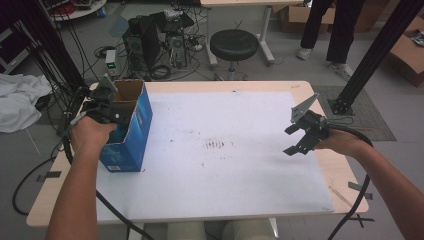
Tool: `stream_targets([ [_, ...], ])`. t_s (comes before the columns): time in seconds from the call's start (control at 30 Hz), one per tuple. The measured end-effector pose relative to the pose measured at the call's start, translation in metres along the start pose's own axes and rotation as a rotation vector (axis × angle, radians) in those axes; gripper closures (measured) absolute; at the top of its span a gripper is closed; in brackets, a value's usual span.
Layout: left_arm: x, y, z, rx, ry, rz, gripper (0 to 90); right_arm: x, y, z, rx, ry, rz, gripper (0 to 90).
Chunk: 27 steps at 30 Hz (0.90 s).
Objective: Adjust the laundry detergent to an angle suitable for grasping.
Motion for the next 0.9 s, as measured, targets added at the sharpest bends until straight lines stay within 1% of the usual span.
stream_targets([
  [0.07,-0.001,-0.001,0.003,-0.014,-0.015,-0.005,29.4,0.0,-0.001,0.001,-0.004,0.001,0.0,16.6],
  [0.1,-0.001,-0.001,0.003,-0.014,-0.015,-0.005,28.2,0.0,-0.001,0.001,-0.004,0.001,0.0,16.6],
  [0.13,-0.001,-0.002,0.008,-0.026,-0.02,-0.005,27.8,0.0,-0.001,0.002,-0.006,0.003,-0.002,16.6],
  [0.23,-0.001,-0.003,0.013,-0.036,-0.018,0.003,27.2,0.0,-0.001,0.004,-0.008,0.006,-0.003,16.6],
  [0.27,-0.001,-0.005,0.018,-0.045,-0.005,0.01,26.9,0.0,-0.001,0.004,-0.007,0.007,-0.003,16.6],
  [0.3,-0.001,-0.005,0.019,-0.052,-0.006,0.019,25.7,0.001,-0.001,0.004,-0.008,0.007,-0.004,16.6],
  [0.33,-0.001,-0.006,0.021,-0.052,-0.01,0.02,24.3,0.001,-0.001,0.005,-0.009,0.008,-0.003,16.6],
  [0.43,-0.002,-0.006,0.026,-0.056,-0.016,0.011,23.7,0.001,-0.001,0.006,-0.015,0.009,-0.003,16.6],
  [0.57,-0.004,-0.007,0.038,-0.076,-0.025,-0.007,23.6,0.0,0.001,0.008,-0.017,0.014,-0.004,16.7],
  [0.63,-0.005,-0.008,0.04,-0.077,-0.028,-0.01,23.7,0.0,0.0,0.008,-0.02,0.013,-0.003,16.7],
  [0.77,-0.01,-0.011,0.049,-0.089,-0.031,-0.027,23.7,0.001,-0.001,0.009,-0.023,0.014,0.002,16.6],
  [0.9,-0.014,-0.014,0.059,-0.105,-0.048,-0.051,23.2,0.001,-0.001,0.01,-0.022,0.015,0.002,16.6],
])
Point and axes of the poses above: each handheld gripper's, and its own axes: z roughly backward along the jaws, y roughly out of its underside, x roughly to its left, the point moved 1 cm from there along -z, roughly forward along the jaws, and after that the axes turned 3 degrees about y, right-handed, at the moved point
